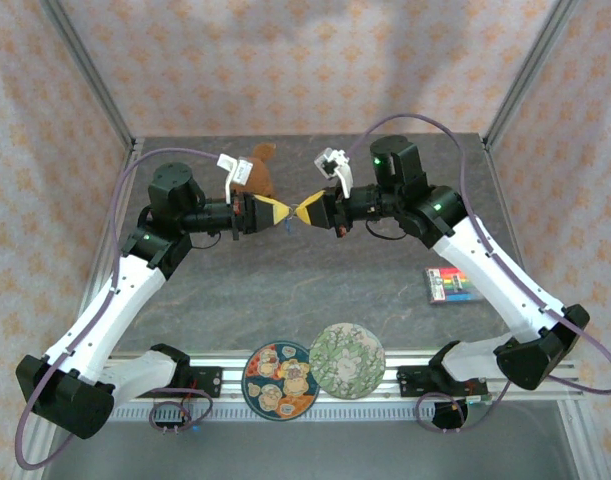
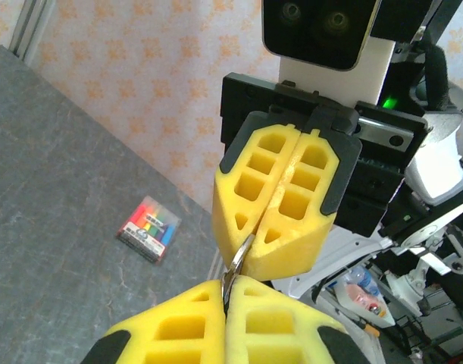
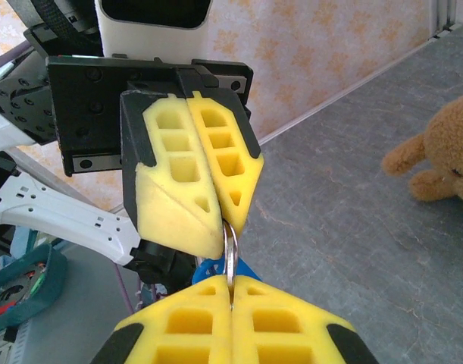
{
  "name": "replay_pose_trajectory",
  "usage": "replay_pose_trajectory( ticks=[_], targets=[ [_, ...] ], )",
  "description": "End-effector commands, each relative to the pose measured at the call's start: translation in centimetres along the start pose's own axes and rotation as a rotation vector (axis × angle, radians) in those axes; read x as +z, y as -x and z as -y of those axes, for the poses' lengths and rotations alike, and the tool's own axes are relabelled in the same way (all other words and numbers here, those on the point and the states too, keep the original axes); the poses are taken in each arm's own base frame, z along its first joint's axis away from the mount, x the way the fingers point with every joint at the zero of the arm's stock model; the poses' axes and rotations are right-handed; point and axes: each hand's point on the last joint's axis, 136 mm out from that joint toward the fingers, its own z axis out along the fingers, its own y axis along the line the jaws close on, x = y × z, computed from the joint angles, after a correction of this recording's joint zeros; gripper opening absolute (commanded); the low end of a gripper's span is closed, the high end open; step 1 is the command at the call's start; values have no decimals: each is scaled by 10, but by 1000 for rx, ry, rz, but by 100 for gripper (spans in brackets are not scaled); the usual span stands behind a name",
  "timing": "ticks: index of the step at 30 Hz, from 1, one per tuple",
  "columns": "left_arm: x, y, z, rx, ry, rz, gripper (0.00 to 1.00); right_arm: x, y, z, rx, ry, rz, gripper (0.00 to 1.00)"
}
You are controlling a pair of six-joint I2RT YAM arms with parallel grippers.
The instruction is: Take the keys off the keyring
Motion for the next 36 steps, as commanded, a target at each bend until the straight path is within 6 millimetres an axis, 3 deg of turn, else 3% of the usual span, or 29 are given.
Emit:
replay_pose_trajectory(
  ticks=[1,13,21,22,24,26,29,32,36],
  targets=[
    [-2,16,16,48,-49,63,0,-9,13,-10,-59,-6,60,0],
    [-13,46,17,14,-61,260,0,-15,16,-18,-71,0,168,0],
    [-15,45,7,0,-28,298,0,-10,17,-14,-57,-26,207,0],
    [-16,44,6,5,-18,297,5,-17,19,-19,-68,-35,218,0],
    [-20,43,2,10,16,306,25,-21,21,-17,-66,-66,216,0],
    [-24,42,-1,22,41,311,33,-21,19,-11,-56,-90,194,0],
    [-29,40,-9,26,91,307,41,-25,16,-2,-41,-136,177,0],
    [-31,33,-17,43,145,272,45,-19,4,18,-5,-173,113,0],
    [-30,21,-27,72,208,198,50,-17,-6,26,8,-176,47,0]
  ],
)
